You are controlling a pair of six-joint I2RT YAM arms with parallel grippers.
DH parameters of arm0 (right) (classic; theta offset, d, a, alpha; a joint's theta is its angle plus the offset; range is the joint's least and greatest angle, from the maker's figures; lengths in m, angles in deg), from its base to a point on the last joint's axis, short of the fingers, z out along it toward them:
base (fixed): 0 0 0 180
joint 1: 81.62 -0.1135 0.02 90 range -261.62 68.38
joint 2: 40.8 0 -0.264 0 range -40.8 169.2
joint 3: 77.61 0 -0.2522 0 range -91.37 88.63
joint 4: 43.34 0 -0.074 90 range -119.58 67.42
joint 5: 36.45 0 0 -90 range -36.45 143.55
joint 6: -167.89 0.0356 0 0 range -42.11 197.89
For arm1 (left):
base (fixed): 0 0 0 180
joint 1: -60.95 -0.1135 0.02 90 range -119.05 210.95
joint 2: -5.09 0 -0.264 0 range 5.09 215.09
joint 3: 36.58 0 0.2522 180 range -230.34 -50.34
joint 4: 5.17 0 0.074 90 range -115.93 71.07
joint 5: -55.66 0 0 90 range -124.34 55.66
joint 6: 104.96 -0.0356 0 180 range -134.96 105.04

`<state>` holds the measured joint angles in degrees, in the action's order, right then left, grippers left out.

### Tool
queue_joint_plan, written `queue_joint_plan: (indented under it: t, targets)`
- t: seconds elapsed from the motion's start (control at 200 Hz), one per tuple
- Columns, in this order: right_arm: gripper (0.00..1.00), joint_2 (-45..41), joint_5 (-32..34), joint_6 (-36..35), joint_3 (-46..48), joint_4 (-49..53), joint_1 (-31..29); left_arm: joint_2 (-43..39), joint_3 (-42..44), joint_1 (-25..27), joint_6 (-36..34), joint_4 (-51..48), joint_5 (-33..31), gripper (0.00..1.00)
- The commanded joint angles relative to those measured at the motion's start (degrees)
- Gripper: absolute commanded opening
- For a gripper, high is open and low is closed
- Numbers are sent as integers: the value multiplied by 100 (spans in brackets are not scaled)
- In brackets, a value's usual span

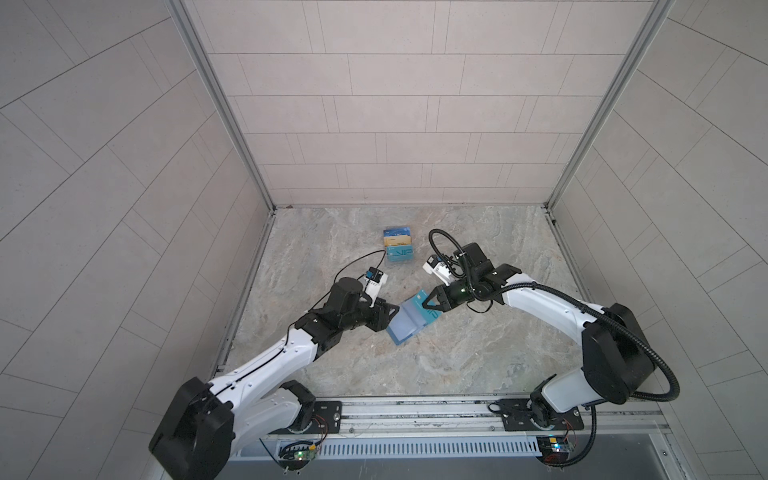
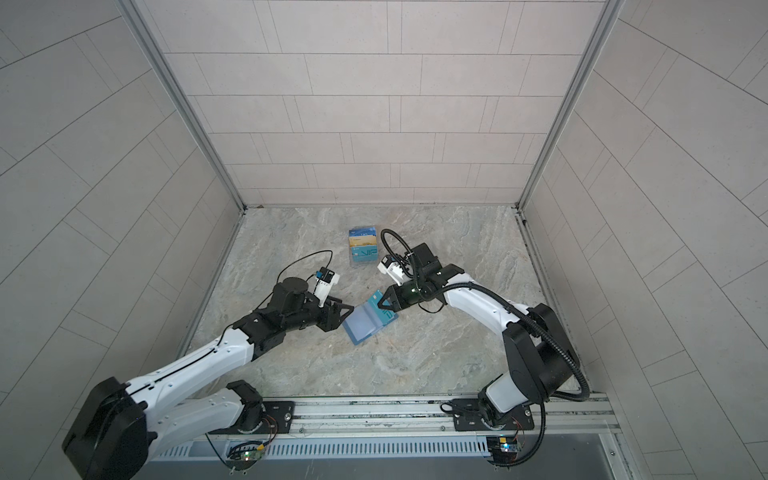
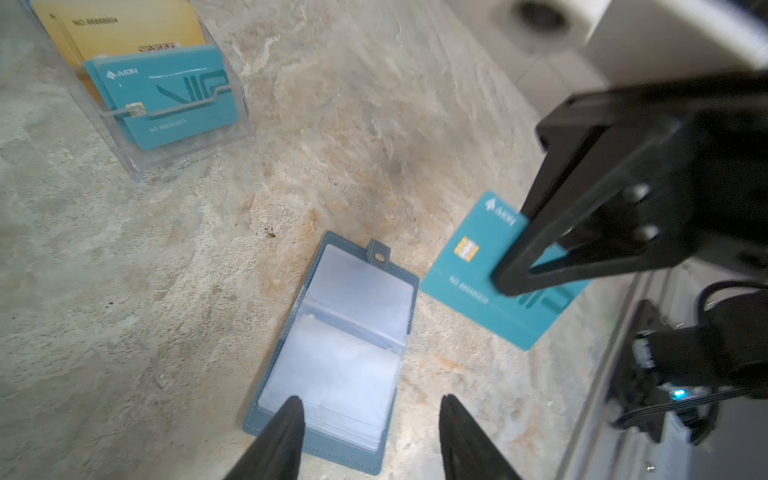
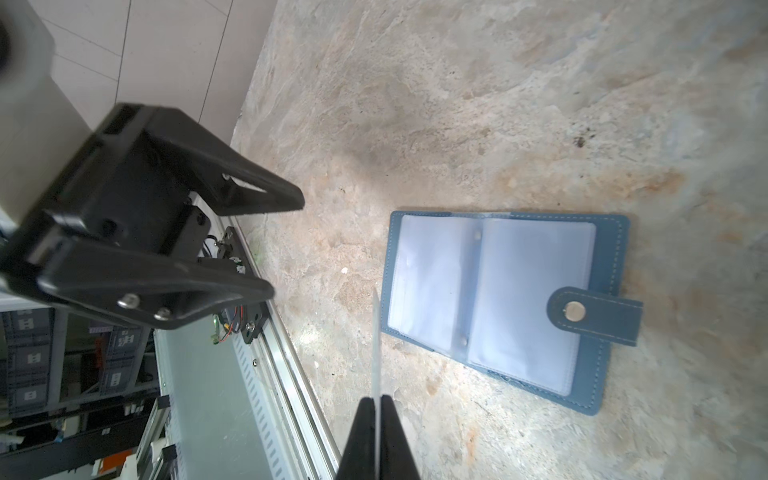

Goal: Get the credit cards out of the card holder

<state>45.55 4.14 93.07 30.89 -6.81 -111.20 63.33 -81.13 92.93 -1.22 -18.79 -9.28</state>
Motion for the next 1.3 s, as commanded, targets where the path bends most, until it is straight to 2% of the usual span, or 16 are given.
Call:
queue_joint_plan:
  t: [0.0,0.155,0.235,0.3,0.385,0.526,1.026,1.171,1.297]
  targets:
    - [3,-226,-601,-581,-93,211,-95,-403,163,-246,-29,113,1049,66]
    - [3,-287,-1039,-1278,-311,601,-354,-431,338,-280,490,1068,2113,67]
    - [3,-310,-1163,-1533,-455,790,-475,-333,329,-281,681,1292,2402,65]
    - [3,-344,-1185,-1688,-526,867,-538,-297,287,-281,692,1289,2487,62]
    - [3,-405,-1231,-1806,-544,872,-544,-287,257,-281,750,1343,2496,53]
    - [3,-415,-1361,-1837,-560,804,-548,-252,353,-281,1122,1899,2861,45]
    - [4,-441,-1723,-2097,-513,747,-482,30,306,-135,1539,2421,3425,25]
    - [4,-439,-1711,-2074,-520,747,-464,39,241,-75,1531,2387,3418,15]
    - [6,-498,-1679,-1980,-455,631,-411,48,205,-78,1534,2368,3392,3]
